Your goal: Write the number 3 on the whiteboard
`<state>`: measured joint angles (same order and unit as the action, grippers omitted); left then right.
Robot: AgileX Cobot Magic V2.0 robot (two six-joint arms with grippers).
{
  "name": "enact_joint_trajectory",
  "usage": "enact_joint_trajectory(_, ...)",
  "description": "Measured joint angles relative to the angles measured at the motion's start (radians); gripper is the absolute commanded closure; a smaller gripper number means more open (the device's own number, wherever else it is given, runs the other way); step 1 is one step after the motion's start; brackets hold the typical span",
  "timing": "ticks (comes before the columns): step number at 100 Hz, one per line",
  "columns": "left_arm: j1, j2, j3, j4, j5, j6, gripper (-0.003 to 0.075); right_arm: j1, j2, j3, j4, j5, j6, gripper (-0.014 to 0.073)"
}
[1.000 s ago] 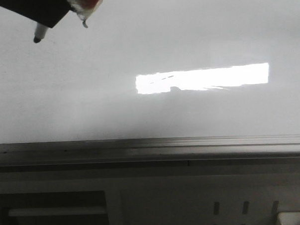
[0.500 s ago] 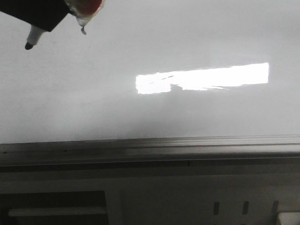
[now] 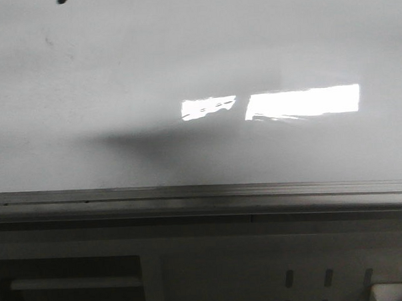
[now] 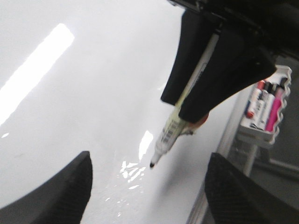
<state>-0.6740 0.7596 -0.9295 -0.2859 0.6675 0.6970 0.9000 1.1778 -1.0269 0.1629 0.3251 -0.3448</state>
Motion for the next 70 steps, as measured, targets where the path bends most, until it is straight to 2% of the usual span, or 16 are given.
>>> enact_joint_trajectory(11, 0.088, -0.112, 0.034, 0.0, -0.009, -0.078, 0.0421, -0.085, 0.011, 0.0, -0.002, -0.044, 0.0, 0.0658)
enact_joint_trajectory(23, 0.164, -0.222, 0.098, 0.0, -0.026, -0.123, 0.0593, -0.148, 0.043, 0.0, -0.006, -0.06, 0.0, 0.0658)
enact_joint_trajectory(34, 0.216, -0.303, 0.166, -0.015, -0.026, -0.133, 0.0743, -0.158, 0.083, 0.0, -0.029, -0.06, 0.0, 0.0658)
enact_joint_trajectory(70, 0.262, -0.437, 0.302, -0.049, -0.062, -0.207, 0.0741, -0.16, 0.152, 0.005, -0.087, -0.071, 0.002, 0.0655)
